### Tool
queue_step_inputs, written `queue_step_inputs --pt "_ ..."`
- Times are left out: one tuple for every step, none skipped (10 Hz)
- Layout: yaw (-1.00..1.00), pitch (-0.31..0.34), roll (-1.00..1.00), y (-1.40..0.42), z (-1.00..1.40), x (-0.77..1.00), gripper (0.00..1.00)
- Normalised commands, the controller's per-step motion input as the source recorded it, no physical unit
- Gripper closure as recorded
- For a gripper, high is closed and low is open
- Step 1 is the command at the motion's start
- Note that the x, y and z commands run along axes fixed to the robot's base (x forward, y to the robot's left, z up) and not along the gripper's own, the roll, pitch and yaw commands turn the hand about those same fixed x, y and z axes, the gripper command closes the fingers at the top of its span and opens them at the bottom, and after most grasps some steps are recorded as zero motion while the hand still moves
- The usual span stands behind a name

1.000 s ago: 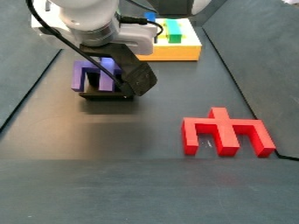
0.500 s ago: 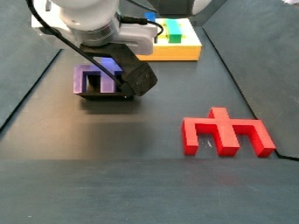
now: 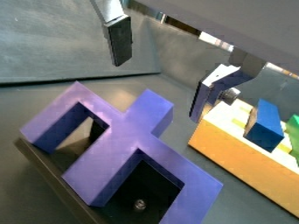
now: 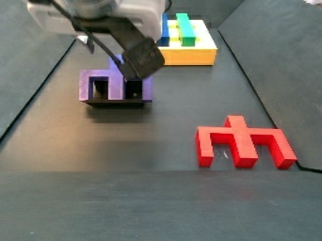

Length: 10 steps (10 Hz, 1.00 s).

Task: Pick up the purple object. Move up. Place the purple object on the fixture. Regrasp the purple object. Move to above the board. Insert the purple object.
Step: Regrasp the purple object.

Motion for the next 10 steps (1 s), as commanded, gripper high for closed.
queue_step_inputs --pt "-0.01 0.06 1.0 0.0 0.05 -0.04 0.0" --pt "0.0 0.0 1.0 0.0 0.0 0.0 0.0" --pt "0.0 -0.009 1.0 0.0 0.0 -0.02 0.0" --pt "0.0 -0.014 1.0 0.0 0.0 -0.03 0.0" --pt "0.0 -0.051 1.0 0.0 0.0 -0.05 0.0" --pt "0.0 -0.04 1.0 0.0 0.01 -0.15 0.0" --pt "0.0 0.0 1.0 0.0 0.0 -0.17 0.0" --pt "0.0 0.0 1.0 -0.18 0.01 -0.19 0.0" --pt "0.0 0.0 1.0 -0.2 0.01 -0.17 0.0" --pt "0.0 0.0 1.0 -0.23 0.01 -0.09 0.0"
